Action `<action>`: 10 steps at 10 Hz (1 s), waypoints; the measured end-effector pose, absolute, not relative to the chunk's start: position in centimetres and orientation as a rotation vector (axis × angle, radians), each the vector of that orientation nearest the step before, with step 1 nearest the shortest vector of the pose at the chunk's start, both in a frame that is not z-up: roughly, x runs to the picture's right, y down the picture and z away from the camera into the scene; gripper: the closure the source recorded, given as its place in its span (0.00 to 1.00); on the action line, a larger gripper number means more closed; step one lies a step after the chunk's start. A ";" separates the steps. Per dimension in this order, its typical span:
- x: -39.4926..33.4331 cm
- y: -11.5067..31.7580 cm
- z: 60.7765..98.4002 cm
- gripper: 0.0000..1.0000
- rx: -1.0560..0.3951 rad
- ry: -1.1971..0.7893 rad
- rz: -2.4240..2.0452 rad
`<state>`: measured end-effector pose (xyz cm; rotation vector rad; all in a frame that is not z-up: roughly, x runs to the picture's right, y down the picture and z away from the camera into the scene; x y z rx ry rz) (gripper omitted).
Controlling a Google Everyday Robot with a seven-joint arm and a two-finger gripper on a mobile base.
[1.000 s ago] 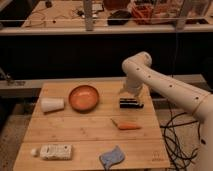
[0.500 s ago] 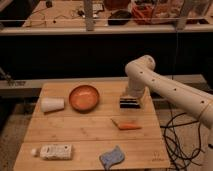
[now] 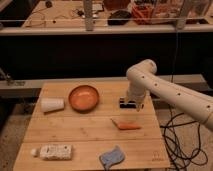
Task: Move the arm in a circular motion
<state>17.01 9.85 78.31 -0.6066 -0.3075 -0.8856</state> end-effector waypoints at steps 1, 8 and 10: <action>17.0 10.6 77.6 0.23 -0.606 -0.310 -0.887; 16.7 12.4 76.4 0.20 -0.607 -0.313 -0.909; 16.2 13.3 75.9 0.20 -0.607 -0.313 -0.914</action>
